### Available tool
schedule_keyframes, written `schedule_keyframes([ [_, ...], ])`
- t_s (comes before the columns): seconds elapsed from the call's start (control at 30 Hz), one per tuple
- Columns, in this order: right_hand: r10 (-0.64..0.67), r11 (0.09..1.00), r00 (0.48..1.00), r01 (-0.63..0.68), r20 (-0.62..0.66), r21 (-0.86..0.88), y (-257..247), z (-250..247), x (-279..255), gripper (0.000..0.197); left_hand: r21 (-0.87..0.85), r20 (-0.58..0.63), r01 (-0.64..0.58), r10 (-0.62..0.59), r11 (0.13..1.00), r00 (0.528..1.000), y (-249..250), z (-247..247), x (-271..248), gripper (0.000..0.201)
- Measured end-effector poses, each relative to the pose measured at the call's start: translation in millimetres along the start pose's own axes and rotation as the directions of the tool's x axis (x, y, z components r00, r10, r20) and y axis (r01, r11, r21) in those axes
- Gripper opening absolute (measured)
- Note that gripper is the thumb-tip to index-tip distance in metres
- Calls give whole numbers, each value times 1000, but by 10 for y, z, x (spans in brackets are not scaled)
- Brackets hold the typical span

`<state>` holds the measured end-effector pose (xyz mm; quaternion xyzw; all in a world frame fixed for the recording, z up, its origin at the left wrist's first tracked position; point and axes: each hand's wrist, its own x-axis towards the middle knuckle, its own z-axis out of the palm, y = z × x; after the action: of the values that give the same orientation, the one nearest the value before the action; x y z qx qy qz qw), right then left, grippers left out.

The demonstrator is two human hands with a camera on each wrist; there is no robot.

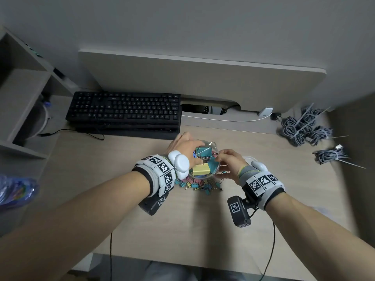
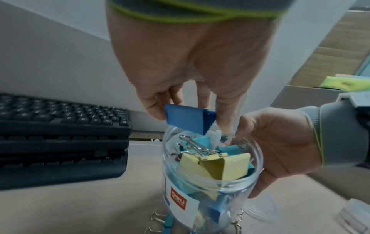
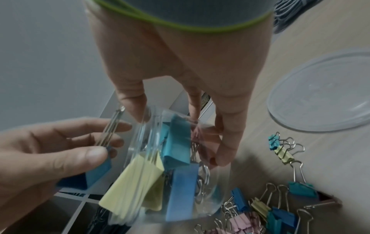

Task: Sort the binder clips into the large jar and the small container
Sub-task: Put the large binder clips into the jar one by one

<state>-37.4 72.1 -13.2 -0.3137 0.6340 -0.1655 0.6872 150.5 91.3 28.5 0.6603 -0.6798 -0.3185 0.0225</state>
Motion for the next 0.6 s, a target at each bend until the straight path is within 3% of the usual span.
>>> schedule_keyframes([
  [0.37,8,1000,1000,-8,13,8,-56,-14,-19,37,246,-4,-125,130,961,991,48,21,71,49],
  [0.47,-2,1000,1000,2,11,8,-60,-45,-14,27,329,38,-135,130,935,991,16,-24,52,41],
  [0.6,0,1000,1000,0,-8,7,-73,-42,-27,34,465,90,-157,130,871,987,52,2,33,39],
])
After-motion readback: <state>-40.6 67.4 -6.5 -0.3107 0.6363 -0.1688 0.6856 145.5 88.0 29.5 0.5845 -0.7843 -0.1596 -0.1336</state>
